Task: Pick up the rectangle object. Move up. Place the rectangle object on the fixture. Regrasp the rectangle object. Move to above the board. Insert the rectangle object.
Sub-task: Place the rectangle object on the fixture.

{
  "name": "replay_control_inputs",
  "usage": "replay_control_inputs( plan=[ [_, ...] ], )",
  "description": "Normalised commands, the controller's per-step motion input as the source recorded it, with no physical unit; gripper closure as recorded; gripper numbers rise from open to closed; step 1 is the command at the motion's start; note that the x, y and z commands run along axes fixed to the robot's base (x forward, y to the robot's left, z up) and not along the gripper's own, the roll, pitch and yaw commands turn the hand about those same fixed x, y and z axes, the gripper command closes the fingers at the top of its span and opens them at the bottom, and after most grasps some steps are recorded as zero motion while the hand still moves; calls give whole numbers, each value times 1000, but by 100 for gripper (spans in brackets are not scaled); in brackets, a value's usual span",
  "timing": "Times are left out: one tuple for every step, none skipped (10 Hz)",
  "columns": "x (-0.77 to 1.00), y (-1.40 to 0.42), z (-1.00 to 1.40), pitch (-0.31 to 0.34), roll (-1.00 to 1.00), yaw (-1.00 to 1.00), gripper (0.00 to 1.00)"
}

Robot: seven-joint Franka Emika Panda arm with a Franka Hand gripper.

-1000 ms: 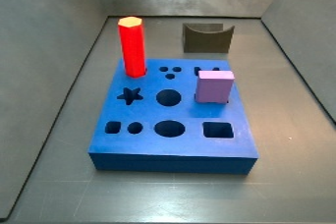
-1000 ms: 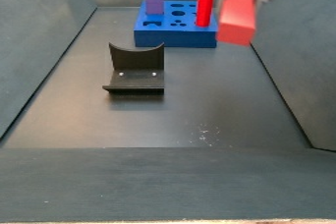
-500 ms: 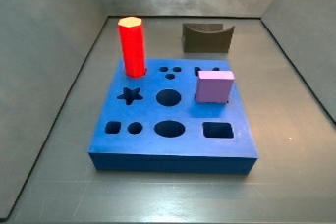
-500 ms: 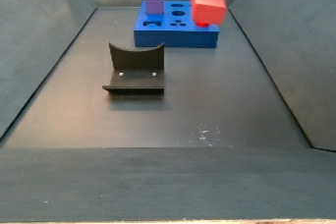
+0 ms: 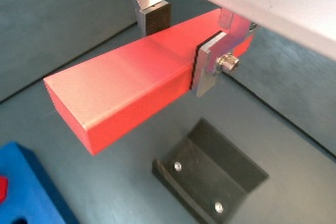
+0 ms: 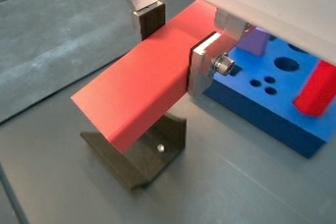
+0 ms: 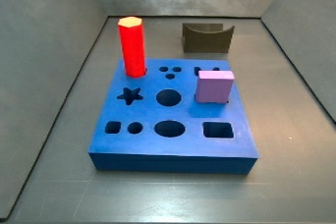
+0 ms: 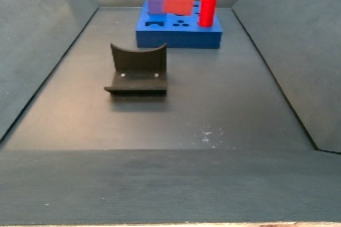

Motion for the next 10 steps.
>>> replay_control_inputs(
  plan=[
    [1000, -146, -273, 145, -1000, -8, 100],
    [1000, -88, -288, 150, -1000, -18, 100],
    [1000, -44, -242, 149, -1000, -33, 100],
    [962, -16, -130, 159, -1000, -50, 100],
    [840, 8, -77, 166, -1000, -60, 100],
    [683, 25, -51, 167, -1000, -78, 100],
    [606, 29, -37, 167, -1000, -90, 100],
    [453, 35, -16, 168, -1000, -116, 100],
    [341, 39, -10, 169, -1000, -140, 100],
    [199, 40, -10, 145, -872, -158, 100]
  ],
)
